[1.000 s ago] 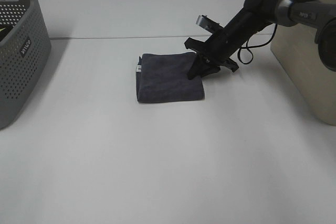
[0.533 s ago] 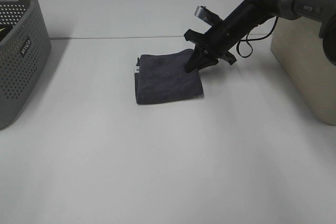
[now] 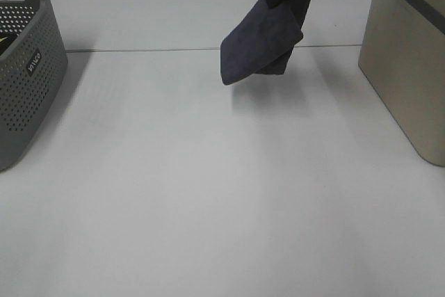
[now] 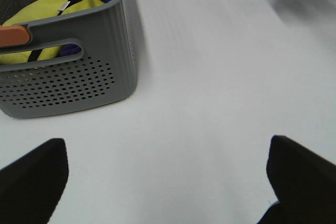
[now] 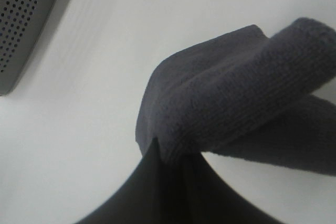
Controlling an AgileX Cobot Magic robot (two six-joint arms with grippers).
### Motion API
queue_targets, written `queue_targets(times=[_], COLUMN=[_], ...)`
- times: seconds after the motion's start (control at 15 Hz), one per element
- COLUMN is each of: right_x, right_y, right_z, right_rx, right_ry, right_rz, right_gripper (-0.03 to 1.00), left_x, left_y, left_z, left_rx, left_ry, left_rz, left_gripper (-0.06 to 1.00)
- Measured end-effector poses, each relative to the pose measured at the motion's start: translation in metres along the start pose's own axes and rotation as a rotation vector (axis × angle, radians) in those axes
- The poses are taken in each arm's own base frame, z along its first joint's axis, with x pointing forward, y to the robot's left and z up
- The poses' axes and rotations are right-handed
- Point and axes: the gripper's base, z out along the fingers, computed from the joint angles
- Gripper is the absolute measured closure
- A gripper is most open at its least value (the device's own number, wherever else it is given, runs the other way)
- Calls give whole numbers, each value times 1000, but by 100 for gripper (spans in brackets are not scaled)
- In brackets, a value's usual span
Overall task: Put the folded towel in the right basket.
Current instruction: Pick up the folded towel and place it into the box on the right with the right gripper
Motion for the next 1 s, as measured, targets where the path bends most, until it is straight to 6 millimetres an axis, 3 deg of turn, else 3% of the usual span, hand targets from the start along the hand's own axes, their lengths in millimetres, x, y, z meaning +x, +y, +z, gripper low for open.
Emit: queue_targets(times=[0.53,0.67,0.8,0.93,1.0], right_x=[-2,2,11,23,38], right_y=[33,32,10,-26,-58], right_z=[-155,-179,-214,-239,-255], right_rx=[509,544,581,624,659], right_ry=[-190,-230,-285,-314,-312], right_rz=[-78,-66,17,128,218], right_gripper=[93,93,93,93,93], left_x=[0,0,0,0,0], left_y=[0,0,0,0,0], left_z=[0,0,0,0,0], left_rx=[0,0,0,0,0], left_ry=[0,0,0,0,0], left_rz=[0,0,0,0,0], left_gripper=[-3,-3,-3,-3,-3])
